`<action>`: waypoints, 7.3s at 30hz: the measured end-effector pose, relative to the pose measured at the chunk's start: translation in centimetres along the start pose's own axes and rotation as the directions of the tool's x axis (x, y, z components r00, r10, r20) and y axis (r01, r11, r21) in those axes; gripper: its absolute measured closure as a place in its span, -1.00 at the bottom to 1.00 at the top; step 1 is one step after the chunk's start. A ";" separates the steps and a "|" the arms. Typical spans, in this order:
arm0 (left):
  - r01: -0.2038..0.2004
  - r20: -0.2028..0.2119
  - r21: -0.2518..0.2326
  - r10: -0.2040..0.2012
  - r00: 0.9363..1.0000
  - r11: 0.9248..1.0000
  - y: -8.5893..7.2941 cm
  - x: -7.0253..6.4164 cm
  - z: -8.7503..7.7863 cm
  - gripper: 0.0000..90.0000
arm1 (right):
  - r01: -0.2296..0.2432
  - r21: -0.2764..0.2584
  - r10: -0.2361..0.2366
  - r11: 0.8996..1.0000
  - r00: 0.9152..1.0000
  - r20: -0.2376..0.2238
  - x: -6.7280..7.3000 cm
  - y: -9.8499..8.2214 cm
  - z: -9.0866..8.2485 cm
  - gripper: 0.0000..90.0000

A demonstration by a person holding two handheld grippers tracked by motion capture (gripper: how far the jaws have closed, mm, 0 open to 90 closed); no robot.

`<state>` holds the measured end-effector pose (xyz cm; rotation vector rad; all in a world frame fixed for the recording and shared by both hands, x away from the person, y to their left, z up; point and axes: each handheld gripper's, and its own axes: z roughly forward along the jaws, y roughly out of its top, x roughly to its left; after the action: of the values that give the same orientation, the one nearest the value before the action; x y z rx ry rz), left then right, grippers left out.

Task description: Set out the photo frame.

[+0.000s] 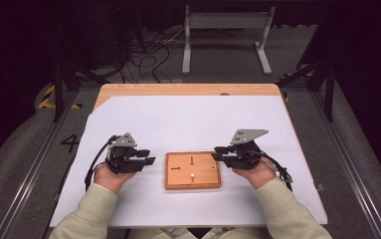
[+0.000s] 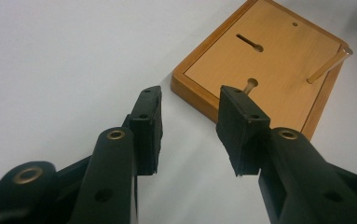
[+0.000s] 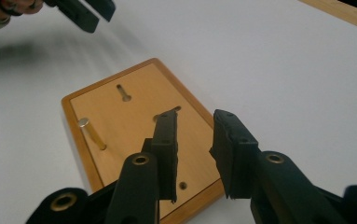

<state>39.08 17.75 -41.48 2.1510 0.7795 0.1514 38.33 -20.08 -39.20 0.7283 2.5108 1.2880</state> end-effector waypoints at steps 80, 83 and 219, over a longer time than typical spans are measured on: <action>0.133 0.205 0.117 -0.155 0.966 0.984 2.3 0.5 5.6 -0.51 | 0.520 0.035 -0.521 0.853 0.848 0.095 10.8 -2.8 4.5 0.86; 0.141 0.226 0.131 -0.168 0.960 0.981 2.4 0.5 6.1 -0.55 | 0.520 0.034 -0.521 0.854 0.848 0.096 10.8 -2.8 4.5 0.86; -0.148 0.384 -0.052 0.157 0.910 0.988 -1.3 -3.1 -3.0 -0.17 | 0.110 0.134 -0.094 0.985 0.988 -0.120 3.9 -7.8 -4.3 0.99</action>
<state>34.85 18.59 -40.00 2.1262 0.3776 -0.1830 30.74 -24.84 -42.86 0.5603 2.7125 1.1587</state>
